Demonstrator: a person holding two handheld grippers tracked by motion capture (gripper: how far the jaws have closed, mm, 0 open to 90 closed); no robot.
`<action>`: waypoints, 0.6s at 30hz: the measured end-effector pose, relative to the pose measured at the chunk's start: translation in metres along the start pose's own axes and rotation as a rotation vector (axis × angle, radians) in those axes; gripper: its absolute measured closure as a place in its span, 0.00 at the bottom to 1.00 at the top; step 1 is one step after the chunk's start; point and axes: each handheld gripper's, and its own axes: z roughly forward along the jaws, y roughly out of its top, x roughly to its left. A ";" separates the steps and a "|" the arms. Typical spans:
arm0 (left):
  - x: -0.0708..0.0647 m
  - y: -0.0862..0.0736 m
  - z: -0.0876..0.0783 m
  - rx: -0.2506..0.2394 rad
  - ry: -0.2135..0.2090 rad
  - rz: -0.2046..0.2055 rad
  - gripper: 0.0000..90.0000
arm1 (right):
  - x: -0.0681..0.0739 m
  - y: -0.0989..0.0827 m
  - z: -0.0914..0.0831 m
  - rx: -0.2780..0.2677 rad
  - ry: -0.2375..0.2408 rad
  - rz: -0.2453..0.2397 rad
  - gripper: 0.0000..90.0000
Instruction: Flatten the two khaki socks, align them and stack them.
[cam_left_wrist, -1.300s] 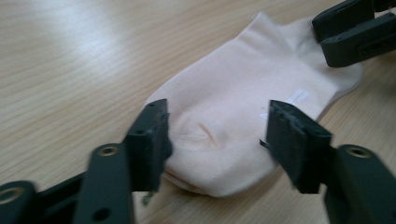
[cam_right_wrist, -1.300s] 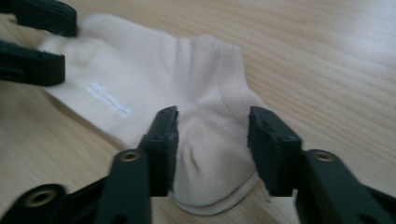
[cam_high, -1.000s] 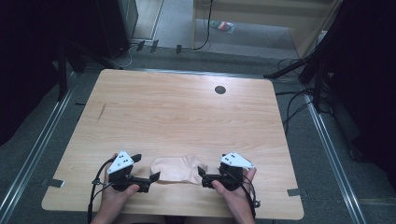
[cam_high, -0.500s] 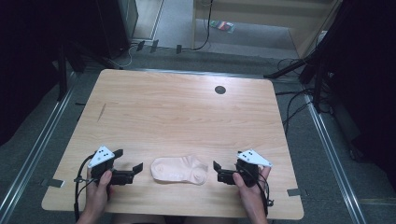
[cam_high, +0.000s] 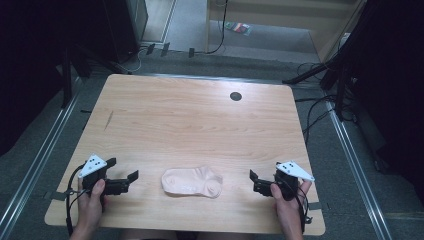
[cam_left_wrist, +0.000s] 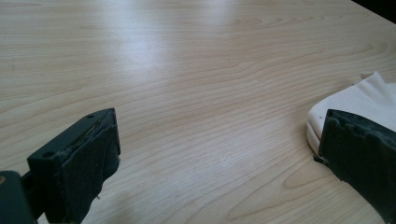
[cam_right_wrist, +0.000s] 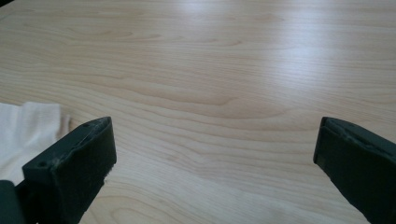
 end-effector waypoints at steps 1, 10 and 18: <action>0.003 -0.001 -0.001 -0.001 0.005 -0.001 0.00 | -0.003 -0.001 -0.001 0.002 -0.005 0.000 0.00; 0.024 -0.008 -0.016 0.019 0.039 0.007 0.00 | -0.026 -0.011 -0.006 0.026 -0.043 0.016 0.00; 0.047 -0.017 -0.036 0.025 0.086 -0.010 0.00 | -0.040 -0.023 -0.013 0.067 -0.070 0.011 0.00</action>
